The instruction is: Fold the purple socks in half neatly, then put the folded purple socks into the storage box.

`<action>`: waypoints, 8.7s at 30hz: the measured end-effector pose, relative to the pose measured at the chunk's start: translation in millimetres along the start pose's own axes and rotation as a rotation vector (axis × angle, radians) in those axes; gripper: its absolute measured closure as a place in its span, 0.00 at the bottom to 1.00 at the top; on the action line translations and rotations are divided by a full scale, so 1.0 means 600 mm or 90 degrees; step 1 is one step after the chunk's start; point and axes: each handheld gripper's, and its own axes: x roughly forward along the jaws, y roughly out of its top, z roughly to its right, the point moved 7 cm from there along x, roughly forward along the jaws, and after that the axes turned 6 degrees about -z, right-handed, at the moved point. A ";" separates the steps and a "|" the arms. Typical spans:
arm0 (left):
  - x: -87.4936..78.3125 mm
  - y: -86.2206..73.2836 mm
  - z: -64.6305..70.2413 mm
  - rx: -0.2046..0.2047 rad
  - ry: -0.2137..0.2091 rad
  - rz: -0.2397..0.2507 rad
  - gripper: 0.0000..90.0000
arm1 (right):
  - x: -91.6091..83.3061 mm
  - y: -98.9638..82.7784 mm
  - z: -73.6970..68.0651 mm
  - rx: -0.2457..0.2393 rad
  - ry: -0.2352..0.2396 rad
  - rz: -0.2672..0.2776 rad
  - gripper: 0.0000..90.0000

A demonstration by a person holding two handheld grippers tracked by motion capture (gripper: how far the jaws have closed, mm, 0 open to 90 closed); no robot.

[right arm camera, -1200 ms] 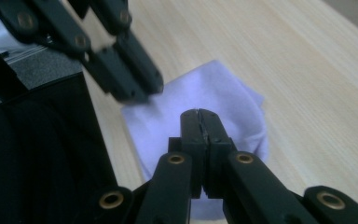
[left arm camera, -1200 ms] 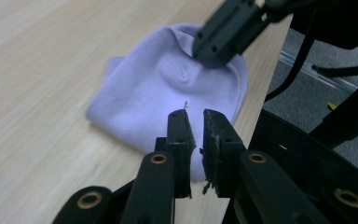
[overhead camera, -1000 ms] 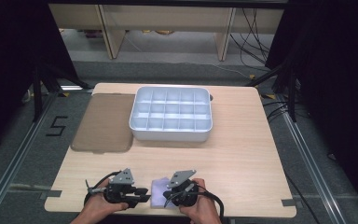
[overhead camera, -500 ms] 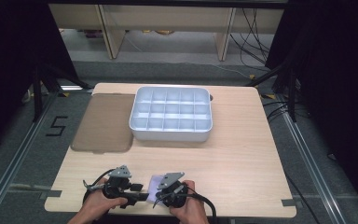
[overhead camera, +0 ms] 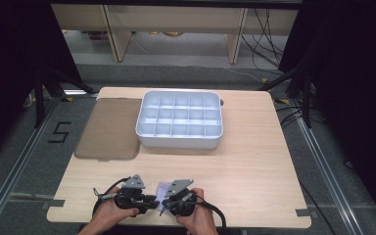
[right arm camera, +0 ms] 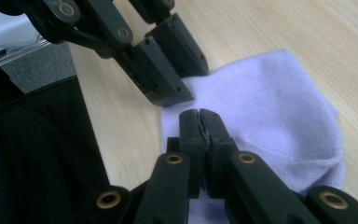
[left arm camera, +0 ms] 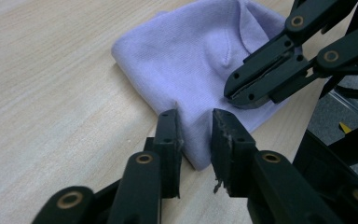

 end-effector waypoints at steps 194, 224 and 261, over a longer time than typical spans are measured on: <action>-0.057 -0.018 -0.027 0.036 0.123 0.052 0.36 | -0.040 -0.011 0.065 0.101 0.023 0.015 0.73; -0.058 -0.013 -0.031 0.009 0.116 0.062 0.30 | -0.118 0.005 0.068 0.053 -0.058 0.029 0.73; -0.057 -0.010 -0.036 0.028 0.116 0.051 0.29 | -0.216 0.027 0.185 0.115 -0.129 0.051 0.73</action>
